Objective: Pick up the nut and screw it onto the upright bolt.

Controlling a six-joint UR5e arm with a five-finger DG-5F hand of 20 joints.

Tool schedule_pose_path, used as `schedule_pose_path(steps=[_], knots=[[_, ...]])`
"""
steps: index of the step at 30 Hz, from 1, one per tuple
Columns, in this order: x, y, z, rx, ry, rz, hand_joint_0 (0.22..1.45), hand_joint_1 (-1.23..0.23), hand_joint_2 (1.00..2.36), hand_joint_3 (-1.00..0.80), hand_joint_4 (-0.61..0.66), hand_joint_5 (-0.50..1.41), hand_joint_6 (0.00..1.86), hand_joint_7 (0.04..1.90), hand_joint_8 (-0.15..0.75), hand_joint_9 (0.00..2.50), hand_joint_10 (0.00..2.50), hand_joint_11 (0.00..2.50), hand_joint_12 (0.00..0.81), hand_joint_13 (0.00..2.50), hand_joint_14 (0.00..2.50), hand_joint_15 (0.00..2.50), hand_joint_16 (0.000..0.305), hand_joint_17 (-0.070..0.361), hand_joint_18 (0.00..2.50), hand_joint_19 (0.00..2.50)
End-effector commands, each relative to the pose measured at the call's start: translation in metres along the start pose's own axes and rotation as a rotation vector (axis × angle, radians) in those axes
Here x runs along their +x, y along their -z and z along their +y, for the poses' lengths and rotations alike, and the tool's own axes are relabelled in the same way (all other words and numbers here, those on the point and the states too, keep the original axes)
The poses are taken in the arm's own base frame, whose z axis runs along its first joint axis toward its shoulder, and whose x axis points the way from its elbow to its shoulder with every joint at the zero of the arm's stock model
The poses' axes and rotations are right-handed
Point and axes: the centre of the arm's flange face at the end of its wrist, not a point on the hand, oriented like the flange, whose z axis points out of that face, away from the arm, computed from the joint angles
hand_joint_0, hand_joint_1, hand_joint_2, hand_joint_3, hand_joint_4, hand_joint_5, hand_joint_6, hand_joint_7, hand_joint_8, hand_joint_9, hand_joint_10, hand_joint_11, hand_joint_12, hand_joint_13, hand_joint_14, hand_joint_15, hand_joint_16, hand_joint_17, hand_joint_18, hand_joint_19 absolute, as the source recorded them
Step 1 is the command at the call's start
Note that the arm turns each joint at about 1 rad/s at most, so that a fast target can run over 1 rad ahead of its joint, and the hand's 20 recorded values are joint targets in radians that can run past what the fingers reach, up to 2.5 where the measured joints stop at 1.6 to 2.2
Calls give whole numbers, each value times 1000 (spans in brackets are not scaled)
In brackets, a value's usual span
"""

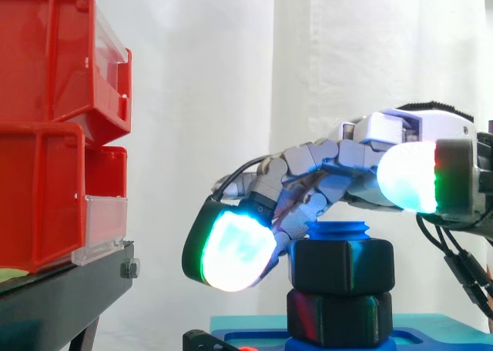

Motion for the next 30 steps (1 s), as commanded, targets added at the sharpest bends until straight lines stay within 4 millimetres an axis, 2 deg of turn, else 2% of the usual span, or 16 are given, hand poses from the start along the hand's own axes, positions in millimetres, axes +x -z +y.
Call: schedule_pose_path(steps=[1,19,30], knots=[[3,1,2,-1,-8,5,485,-16,1000,-500,219,-85,503,806,244,732,0,0,280,464,0,0,32,71,240,0],[3,6,-2,-8,-11,14,493,-29,1000,-500,249,-68,504,916,259,760,0,0,280,515,0,0,32,71,285,0],[1,12,-9,-1,-8,12,499,-70,1000,-500,251,-48,505,1092,269,812,0,0,266,562,0,0,29,65,320,0]])
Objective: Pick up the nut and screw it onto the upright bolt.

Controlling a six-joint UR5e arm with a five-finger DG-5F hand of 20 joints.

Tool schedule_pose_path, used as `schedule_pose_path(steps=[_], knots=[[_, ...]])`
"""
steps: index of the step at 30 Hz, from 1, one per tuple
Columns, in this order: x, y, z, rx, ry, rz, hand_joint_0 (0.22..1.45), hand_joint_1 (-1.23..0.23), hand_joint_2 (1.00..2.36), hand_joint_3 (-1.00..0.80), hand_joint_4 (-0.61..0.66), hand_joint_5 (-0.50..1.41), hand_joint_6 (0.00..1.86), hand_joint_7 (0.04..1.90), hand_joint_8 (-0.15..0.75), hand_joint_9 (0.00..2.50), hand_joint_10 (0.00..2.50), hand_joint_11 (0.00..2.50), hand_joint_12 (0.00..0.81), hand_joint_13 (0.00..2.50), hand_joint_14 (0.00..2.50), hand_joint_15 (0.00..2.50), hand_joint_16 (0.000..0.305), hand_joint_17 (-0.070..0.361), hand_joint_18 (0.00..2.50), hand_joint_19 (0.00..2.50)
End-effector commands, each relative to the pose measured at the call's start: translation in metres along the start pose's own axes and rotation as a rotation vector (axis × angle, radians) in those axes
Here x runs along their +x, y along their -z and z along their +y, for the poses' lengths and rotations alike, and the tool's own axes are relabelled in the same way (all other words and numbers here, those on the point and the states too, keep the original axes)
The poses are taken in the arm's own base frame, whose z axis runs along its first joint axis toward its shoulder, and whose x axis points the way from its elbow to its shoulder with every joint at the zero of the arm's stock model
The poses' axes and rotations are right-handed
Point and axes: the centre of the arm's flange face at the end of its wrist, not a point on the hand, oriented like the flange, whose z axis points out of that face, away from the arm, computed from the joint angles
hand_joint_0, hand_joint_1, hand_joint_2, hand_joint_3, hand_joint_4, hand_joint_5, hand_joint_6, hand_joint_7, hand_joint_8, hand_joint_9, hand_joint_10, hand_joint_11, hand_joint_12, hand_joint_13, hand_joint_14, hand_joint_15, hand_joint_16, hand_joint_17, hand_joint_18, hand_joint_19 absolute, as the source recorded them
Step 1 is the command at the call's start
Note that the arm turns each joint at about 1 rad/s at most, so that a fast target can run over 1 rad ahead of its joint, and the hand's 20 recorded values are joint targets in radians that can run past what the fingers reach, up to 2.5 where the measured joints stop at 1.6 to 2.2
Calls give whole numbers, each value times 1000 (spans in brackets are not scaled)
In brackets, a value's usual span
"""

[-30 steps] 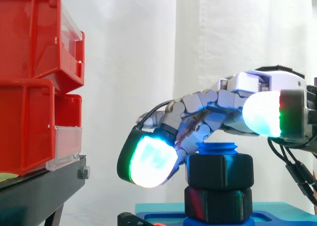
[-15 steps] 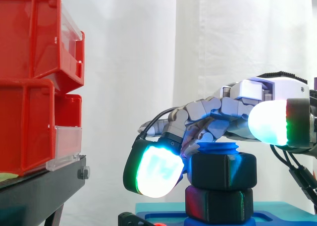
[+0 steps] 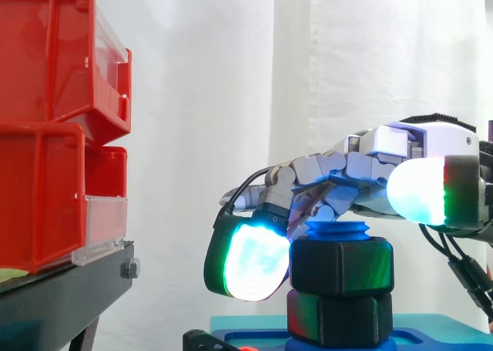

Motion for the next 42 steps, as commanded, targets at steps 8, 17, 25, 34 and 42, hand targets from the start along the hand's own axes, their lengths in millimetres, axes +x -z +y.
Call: schedule_pose_path(steps=[8,17,25,34,42], knots=[[-2,9,-9,-1,5,2,510,-128,1000,-500,238,-23,505,1207,275,854,0,0,260,602,0,0,27,61,355,0],[-4,19,-17,4,7,8,517,-173,1000,-500,209,25,502,1333,277,943,0,0,245,648,0,0,25,56,402,0],[-7,26,-25,6,14,5,521,-184,1000,-500,169,44,558,1271,275,1044,0,0,227,704,0,0,23,51,451,0],[-10,36,-34,3,19,6,503,-114,1000,-500,171,52,572,1246,266,1120,0,0,217,748,0,0,22,49,501,0],[-20,38,-41,-4,31,-7,476,-39,1000,-500,216,5,505,1157,269,1045,0,0,246,710,0,0,26,58,464,0]])
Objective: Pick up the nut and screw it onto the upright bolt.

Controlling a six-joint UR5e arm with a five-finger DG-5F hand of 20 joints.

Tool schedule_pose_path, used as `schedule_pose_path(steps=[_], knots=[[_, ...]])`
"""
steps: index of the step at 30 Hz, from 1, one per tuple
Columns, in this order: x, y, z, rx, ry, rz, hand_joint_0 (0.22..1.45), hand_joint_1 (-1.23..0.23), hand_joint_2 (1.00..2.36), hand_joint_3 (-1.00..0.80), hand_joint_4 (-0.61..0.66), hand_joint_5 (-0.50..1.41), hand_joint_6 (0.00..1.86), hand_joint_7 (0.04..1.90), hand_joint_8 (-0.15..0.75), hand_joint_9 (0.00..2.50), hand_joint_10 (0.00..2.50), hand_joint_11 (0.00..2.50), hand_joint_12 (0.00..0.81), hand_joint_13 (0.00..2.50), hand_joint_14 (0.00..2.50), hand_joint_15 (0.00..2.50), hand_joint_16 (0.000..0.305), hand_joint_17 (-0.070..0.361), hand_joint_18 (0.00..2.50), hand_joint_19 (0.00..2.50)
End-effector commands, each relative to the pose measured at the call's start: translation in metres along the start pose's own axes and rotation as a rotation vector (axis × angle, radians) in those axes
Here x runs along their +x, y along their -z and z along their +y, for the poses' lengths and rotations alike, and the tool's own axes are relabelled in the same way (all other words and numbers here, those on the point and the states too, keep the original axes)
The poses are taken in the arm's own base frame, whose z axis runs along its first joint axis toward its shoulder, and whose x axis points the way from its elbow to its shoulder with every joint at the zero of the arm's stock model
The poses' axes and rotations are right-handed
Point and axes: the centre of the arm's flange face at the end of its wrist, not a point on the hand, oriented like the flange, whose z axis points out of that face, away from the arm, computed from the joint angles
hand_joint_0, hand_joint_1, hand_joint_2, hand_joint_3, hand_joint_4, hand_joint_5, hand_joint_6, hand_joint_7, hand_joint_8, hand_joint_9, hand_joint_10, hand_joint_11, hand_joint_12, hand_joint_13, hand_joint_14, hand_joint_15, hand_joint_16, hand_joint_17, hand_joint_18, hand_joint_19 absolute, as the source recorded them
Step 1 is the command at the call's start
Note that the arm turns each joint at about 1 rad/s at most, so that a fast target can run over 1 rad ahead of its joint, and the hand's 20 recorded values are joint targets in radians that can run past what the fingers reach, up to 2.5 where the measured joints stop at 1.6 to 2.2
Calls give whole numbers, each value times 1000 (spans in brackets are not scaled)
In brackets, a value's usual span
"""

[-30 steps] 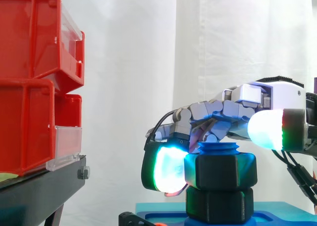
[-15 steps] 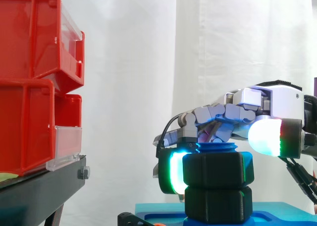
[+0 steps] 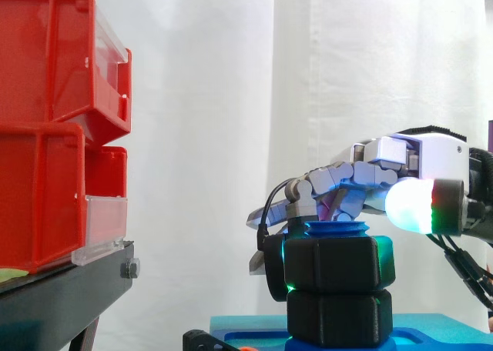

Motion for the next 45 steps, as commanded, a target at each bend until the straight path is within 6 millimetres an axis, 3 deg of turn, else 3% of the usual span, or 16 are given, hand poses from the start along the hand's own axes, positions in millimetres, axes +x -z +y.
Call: schedule_pose_path(steps=[1,7,20,28,45], knots=[[-8,-2,-3,-9,9,-8,467,-28,1000,-500,240,-17,505,1090,270,1007,0,0,256,688,0,0,28,63,442,0],[-23,-8,-7,-30,25,-24,422,-11,1000,-500,218,-94,502,742,255,817,0,0,294,562,0,0,36,80,334,0],[-14,-29,14,-22,7,-15,374,-63,1000,-500,199,-158,501,629,252,625,0,0,335,405,0,0,44,98,214,0],[16,-32,35,-1,-28,11,364,-94,1000,-500,218,-153,502,698,267,606,0,0,348,403,0,0,45,102,208,0],[16,-38,41,-12,-28,9,417,-91,1000,-500,288,-86,504,1120,290,695,0,0,331,478,0,0,40,89,272,0]])
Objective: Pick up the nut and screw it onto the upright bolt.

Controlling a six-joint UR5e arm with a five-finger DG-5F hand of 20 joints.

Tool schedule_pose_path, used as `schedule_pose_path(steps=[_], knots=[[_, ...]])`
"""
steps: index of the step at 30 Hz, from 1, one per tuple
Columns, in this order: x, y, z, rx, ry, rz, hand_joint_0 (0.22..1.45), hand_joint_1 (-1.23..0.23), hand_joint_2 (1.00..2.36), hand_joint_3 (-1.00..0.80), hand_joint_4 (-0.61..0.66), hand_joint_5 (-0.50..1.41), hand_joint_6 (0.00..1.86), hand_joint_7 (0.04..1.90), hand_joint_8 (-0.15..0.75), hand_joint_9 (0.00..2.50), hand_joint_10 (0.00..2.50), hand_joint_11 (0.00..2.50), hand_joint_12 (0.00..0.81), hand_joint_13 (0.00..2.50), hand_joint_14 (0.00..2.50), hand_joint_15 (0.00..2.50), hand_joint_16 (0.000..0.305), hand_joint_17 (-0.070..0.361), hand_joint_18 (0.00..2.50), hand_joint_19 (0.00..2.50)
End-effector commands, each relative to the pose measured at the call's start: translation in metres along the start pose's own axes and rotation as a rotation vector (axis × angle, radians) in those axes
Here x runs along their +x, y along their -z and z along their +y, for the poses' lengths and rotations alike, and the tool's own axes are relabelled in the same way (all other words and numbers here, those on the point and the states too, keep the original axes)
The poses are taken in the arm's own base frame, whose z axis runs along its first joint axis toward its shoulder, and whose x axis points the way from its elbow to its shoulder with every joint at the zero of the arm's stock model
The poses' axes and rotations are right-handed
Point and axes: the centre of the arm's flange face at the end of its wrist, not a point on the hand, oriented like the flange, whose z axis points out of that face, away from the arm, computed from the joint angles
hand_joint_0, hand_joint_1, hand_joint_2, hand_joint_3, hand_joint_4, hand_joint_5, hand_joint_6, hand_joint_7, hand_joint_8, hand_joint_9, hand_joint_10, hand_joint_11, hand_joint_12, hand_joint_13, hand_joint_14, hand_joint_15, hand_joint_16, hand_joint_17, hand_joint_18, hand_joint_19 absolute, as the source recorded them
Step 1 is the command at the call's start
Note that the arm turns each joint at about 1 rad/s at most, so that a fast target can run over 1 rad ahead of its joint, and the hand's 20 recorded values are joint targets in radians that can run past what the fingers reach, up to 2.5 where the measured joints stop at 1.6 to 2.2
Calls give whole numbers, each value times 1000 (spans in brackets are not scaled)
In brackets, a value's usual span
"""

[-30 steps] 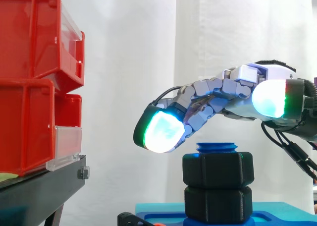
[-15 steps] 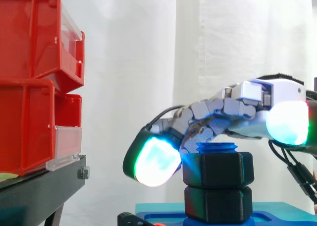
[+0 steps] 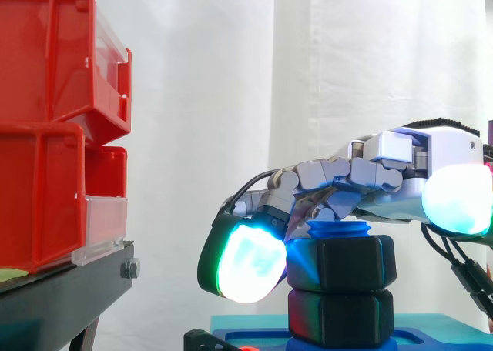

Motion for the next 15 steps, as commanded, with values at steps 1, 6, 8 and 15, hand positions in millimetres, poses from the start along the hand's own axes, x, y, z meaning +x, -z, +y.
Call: schedule_pose_path(steps=[1,6,8,15], knots=[[-1,-1,0,-1,1,-2,420,-93,1000,-500,284,-82,504,1138,293,701,0,0,329,482,0,0,39,88,277,0],[-1,2,-2,0,1,-3,427,-103,1000,-500,277,-74,504,1166,292,714,0,0,324,495,0,0,39,87,286,0],[-1,2,-3,0,3,-4,433,-113,1000,-500,277,-72,504,1175,293,719,0,0,321,505,0,0,38,86,296,0],[-3,4,-6,2,11,-15,438,-125,1000,-500,273,-66,504,1193,293,742,0,0,312,525,0,0,37,83,313,0]])
